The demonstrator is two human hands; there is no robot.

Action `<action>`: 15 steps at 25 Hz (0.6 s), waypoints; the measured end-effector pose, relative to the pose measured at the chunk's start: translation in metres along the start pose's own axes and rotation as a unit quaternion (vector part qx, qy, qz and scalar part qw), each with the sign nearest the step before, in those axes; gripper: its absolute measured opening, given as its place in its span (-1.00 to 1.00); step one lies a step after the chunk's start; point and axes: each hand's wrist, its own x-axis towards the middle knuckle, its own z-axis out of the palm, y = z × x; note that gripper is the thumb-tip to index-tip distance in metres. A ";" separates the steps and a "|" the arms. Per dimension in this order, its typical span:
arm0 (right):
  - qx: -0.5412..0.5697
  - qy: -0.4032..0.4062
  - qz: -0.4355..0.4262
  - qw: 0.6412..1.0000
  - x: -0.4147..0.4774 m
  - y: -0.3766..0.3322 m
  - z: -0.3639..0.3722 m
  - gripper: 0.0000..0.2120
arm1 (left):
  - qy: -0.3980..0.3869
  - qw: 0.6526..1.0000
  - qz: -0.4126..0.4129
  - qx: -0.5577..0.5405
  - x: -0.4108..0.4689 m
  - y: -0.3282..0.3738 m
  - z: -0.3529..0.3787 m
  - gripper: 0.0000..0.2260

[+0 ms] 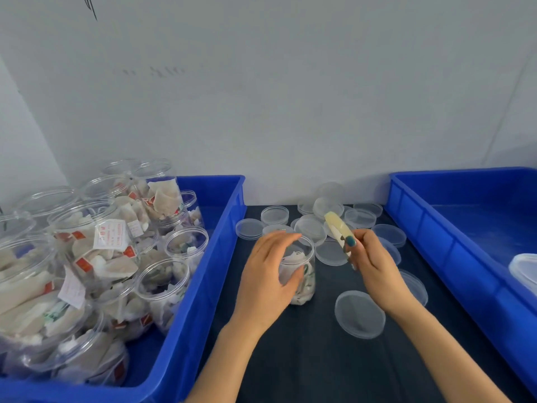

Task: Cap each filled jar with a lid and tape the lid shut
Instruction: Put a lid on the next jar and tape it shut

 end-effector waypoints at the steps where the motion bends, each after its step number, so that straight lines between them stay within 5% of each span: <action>1: 0.009 -0.004 -0.019 1.000 -0.006 -0.005 -0.001 -0.80 | 0.015 1.000 0.004 -0.017 0.004 0.010 0.002 -0.56; 5: 0.020 -0.045 0.005 0.999 -0.022 -0.016 0.003 -0.83 | 0.013 1.000 0.020 -0.008 0.018 0.035 0.014 -0.53; 12: -0.063 -0.078 -0.036 0.994 -0.046 -0.018 0.009 -0.78 | 0.159 0.985 -0.015 -0.067 0.004 0.040 0.036 -0.83; 15: -0.115 -0.068 -0.054 0.989 -0.053 -0.014 0.013 -0.79 | 0.156 0.984 -0.045 -0.070 -0.001 0.040 0.034 -0.92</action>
